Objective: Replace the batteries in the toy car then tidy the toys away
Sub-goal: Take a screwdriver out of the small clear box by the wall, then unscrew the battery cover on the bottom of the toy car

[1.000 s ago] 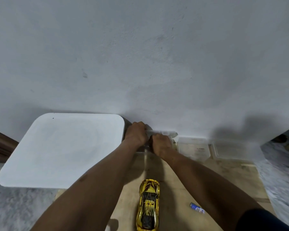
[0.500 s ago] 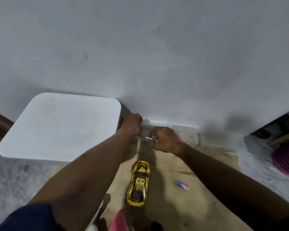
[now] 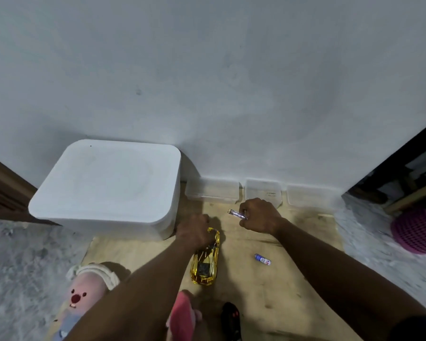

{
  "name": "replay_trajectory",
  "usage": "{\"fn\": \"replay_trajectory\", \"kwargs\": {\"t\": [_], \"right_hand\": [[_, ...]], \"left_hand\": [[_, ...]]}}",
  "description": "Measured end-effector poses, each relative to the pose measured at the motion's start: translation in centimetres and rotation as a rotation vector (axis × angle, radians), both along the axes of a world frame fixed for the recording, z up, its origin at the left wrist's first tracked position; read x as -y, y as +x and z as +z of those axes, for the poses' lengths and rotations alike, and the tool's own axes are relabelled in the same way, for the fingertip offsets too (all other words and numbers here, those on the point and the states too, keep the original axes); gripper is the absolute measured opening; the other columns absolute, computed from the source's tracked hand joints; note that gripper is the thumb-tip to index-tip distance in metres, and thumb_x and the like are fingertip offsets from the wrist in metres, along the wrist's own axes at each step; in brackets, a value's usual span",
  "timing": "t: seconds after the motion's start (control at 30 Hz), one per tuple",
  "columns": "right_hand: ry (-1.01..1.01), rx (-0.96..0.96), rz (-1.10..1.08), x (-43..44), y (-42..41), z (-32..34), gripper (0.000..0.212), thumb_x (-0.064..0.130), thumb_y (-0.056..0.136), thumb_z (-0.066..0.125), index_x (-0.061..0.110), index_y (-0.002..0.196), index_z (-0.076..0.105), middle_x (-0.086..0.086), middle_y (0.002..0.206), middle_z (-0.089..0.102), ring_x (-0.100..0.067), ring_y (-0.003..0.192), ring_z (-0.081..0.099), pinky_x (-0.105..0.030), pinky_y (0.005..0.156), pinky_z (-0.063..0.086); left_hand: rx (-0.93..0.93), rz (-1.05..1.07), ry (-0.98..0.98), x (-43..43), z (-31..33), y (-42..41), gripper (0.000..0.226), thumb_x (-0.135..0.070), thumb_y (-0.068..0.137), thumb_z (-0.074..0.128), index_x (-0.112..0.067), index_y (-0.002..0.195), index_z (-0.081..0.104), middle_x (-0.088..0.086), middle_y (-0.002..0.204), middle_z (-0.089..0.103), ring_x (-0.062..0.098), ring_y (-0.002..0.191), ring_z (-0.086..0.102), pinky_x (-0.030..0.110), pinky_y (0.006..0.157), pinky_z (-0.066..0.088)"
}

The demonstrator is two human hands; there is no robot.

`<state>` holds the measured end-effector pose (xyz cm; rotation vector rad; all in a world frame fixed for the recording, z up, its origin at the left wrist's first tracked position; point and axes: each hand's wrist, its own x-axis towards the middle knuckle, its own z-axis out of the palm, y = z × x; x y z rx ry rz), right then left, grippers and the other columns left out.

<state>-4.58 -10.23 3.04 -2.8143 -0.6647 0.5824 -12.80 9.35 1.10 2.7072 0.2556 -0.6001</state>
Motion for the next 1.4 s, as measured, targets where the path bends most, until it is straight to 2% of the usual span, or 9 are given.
{"fn": "replay_trajectory", "kwargs": {"t": [0.13, 0.27, 0.4, 0.57, 0.73, 0.9, 1.1, 1.23, 1.4], "right_hand": [[0.004, 0.002, -0.038, 0.6, -1.1, 0.4, 0.026, 0.038, 0.075, 0.067, 0.028, 0.099, 0.072, 0.003, 0.095, 0.069, -0.015, 0.081, 0.060, -0.027, 0.067, 0.045], [0.028, 0.014, -0.047, 0.7, -2.0, 0.9, 0.026, 0.038, 0.075, 0.066, 0.028, 0.099, 0.072, 0.003, 0.095, 0.070, -0.015, 0.083, 0.062, -0.030, 0.073, 0.053], [0.086, 0.046, -0.052, 0.7, -3.0, 1.7, 0.026, 0.037, 0.076, 0.067, 0.027, 0.098, 0.073, 0.003, 0.096, 0.070, -0.016, 0.086, 0.061, -0.031, 0.073, 0.053], [0.296, 0.057, -0.145, -0.2, -4.5, 4.1, 0.024, 0.032, 0.073, 0.071, 0.029, 0.097, 0.073, 0.011, 0.083, 0.068, -0.011, 0.078, 0.062, -0.032, 0.069, 0.052], [0.609, 0.050, -0.270, -0.9, -6.8, 6.4, 0.025, 0.018, 0.071, 0.075, 0.027, 0.094, 0.074, 0.006, 0.076, 0.068, -0.005, 0.068, 0.061, -0.030, 0.067, 0.051], [0.935, 0.036, -0.422, -1.8, -9.9, 9.3, 0.025, 0.008, 0.077, 0.079, 0.019, 0.099, 0.073, -0.005, 0.081, 0.068, -0.010, 0.071, 0.062, -0.026, 0.059, 0.055], [1.245, 0.051, -0.558, -2.8, -14.5, 11.5, 0.026, 0.000, 0.083, 0.075, 0.008, 0.107, 0.071, -0.021, 0.090, 0.068, -0.028, 0.078, 0.068, -0.030, 0.052, 0.057], [1.364, 0.052, -0.604, -3.7, -18.2, 12.1, 0.026, -0.003, 0.084, 0.072, 0.015, 0.102, 0.070, -0.009, 0.095, 0.072, -0.029, 0.079, 0.069, -0.028, 0.053, 0.057], [1.352, 0.081, -0.626, -5.0, -21.0, 12.0, 0.028, -0.002, 0.084, 0.072, 0.020, 0.099, 0.069, 0.006, 0.092, 0.073, -0.026, 0.079, 0.069, -0.031, 0.054, 0.059]], "left_hand": [[-0.080, 0.028, -0.009, 1.3, -1.8, -2.5, 0.077, -0.066, 0.075, 0.067, -0.024, 0.136, 0.047, 0.007, 0.133, 0.055, 0.029, 0.118, 0.059, 0.039, 0.092, 0.053], [-0.121, 0.043, -0.026, 2.4, -2.8, -3.6, 0.103, -0.052, 0.074, 0.077, -0.021, 0.154, 0.021, 0.013, 0.157, 0.025, 0.034, 0.127, 0.055, 0.041, 0.095, 0.051], [-0.081, 0.087, -0.122, 2.3, -2.4, -4.1, 0.095, -0.044, 0.079, 0.074, -0.021, 0.153, 0.021, 0.012, 0.151, 0.031, 0.036, 0.126, 0.054, 0.042, 0.097, 0.051], [-0.012, 0.335, -0.535, 1.6, -0.6, -4.6, 0.100, -0.029, 0.064, 0.081, -0.027, 0.152, 0.032, 0.007, 0.142, 0.050, 0.029, 0.124, 0.055, 0.040, 0.101, 0.050], [0.008, 0.489, -1.035, 0.9, 2.4, -6.6, 0.083, -0.006, 0.079, 0.073, -0.040, 0.147, 0.039, -0.006, 0.130, 0.054, 0.020, 0.105, 0.063, 0.034, 0.072, 0.059], [0.012, 0.521, -1.343, -0.3, 4.9, -8.5, 0.080, -0.007, 0.082, 0.069, -0.053, 0.141, 0.043, -0.010, 0.143, 0.054, 0.028, 0.112, 0.065, 0.046, 0.077, 0.059], [0.001, 0.557, -1.554, -1.2, 7.5, -11.6, 0.071, -0.017, 0.075, 0.064, -0.045, 0.139, 0.050, 0.012, 0.131, 0.065, 0.034, 0.108, 0.062, 0.043, 0.078, 0.049], [-0.006, 0.549, -1.598, -1.1, 8.3, -14.2, 0.065, -0.031, 0.078, 0.073, -0.040, 0.139, 0.051, 0.014, 0.130, 0.065, 0.033, 0.119, 0.063, 0.048, 0.094, 0.053], [-0.023, 0.648, -1.572, -1.2, 7.7, -16.6, 0.066, -0.015, 0.065, 0.074, -0.027, 0.128, 0.058, 0.025, 0.127, 0.063, 0.045, 0.114, 0.062, 0.053, 0.088, 0.055]]}}
